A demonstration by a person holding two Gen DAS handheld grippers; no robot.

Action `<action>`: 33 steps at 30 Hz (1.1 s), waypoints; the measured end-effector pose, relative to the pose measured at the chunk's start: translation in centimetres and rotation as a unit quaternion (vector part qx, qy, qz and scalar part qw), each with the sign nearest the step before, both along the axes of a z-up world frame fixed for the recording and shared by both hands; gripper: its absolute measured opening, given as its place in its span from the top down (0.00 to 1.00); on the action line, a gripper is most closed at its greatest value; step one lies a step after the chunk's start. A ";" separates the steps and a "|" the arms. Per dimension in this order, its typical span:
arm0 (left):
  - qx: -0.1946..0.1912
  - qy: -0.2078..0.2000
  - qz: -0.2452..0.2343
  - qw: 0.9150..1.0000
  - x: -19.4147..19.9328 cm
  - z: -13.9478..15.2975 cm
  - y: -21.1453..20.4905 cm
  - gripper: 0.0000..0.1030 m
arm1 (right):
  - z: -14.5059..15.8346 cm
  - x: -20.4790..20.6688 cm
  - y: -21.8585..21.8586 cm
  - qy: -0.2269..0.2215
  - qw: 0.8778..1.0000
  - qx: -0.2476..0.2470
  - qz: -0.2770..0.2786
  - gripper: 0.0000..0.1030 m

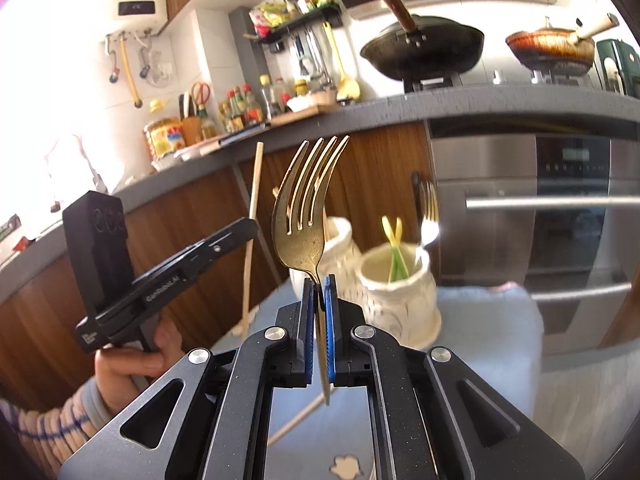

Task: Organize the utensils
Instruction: 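Lift and drop the chopstick and gold fork into the ceramic holder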

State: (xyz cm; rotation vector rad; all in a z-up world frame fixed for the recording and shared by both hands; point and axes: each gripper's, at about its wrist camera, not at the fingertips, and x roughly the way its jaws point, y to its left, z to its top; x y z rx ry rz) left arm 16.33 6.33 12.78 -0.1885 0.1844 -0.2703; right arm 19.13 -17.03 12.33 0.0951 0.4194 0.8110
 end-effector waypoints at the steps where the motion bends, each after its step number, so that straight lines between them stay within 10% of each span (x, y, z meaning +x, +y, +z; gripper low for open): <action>1: -0.004 -0.006 0.006 1.000 0.3 0.2 0.2 0.94 | 0.4 0.2 0.1 -0.006 1.000 0.004 -0.002 0.94; 18: -0.024 -0.120 0.055 0.991 5.0 4.3 2.6 0.94 | 4.2 4.7 2.4 -0.083 0.992 0.086 -0.045 0.94; 33: 0.001 -0.102 0.076 0.992 7.8 0.7 1.2 0.94 | 4.0 6.3 1.6 -0.122 0.983 0.087 -0.111 0.94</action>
